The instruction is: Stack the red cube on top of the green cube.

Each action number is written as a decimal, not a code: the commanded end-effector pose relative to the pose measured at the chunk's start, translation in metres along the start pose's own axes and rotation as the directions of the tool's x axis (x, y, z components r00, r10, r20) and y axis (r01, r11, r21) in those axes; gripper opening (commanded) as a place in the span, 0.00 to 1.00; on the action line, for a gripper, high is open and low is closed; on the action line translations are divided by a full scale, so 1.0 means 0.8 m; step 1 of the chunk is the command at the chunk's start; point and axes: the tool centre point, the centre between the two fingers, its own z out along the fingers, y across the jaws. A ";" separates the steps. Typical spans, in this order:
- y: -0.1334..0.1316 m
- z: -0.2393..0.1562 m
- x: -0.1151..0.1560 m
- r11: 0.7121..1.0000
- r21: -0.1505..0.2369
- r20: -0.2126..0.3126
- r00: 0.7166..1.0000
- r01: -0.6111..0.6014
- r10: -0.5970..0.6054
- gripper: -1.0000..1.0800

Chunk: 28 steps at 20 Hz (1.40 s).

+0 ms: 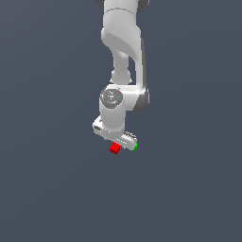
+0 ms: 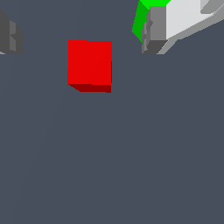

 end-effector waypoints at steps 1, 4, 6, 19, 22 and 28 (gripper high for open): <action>0.001 0.006 0.001 1.000 0.002 0.001 1.000 -0.024 0.024 0.96; 0.001 0.008 0.002 0.999 0.003 0.002 0.999 -0.033 0.033 0.96; 0.001 0.007 0.001 1.000 0.003 0.002 1.000 -0.029 0.029 0.96; 0.001 0.057 0.000 1.000 0.003 0.002 1.000 -0.029 0.029 0.96; 0.001 0.068 0.000 1.000 0.003 0.002 1.000 -0.029 0.029 0.96; 0.001 0.070 0.001 1.000 0.003 0.002 1.000 -0.029 0.029 0.00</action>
